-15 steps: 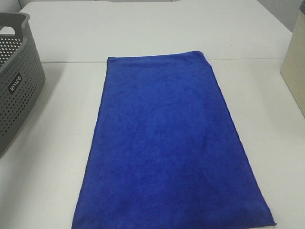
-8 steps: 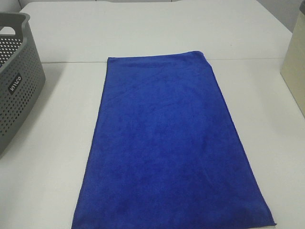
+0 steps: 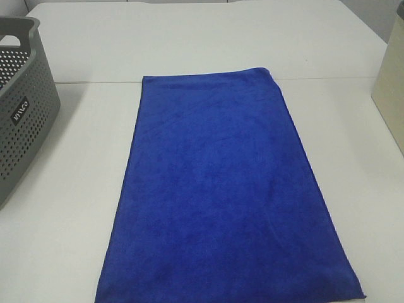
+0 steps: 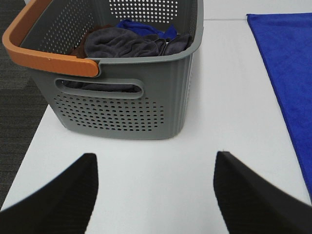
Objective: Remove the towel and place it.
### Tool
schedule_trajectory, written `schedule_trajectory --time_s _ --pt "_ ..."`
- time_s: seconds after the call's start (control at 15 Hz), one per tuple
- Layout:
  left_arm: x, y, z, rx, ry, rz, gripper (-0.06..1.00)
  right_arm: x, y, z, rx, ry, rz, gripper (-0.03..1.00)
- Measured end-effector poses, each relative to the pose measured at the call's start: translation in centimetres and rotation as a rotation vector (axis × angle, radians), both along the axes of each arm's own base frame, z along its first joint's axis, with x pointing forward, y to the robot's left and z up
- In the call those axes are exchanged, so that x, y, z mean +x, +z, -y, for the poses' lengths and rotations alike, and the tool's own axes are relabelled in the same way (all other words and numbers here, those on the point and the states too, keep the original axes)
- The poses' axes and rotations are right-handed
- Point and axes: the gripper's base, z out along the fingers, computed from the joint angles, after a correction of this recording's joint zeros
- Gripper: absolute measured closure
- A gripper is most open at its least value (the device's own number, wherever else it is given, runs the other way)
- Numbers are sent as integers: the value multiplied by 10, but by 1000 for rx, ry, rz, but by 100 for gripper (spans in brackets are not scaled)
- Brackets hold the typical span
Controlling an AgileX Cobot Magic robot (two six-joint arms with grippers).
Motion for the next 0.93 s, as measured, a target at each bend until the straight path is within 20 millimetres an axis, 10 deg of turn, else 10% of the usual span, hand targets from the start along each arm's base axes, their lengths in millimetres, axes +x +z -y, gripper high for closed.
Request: schedule_trajectory --time_s 0.93 --pt "0 -1 3 -36 -23 -1 32 19 -24 1 -3 1 -13 30"
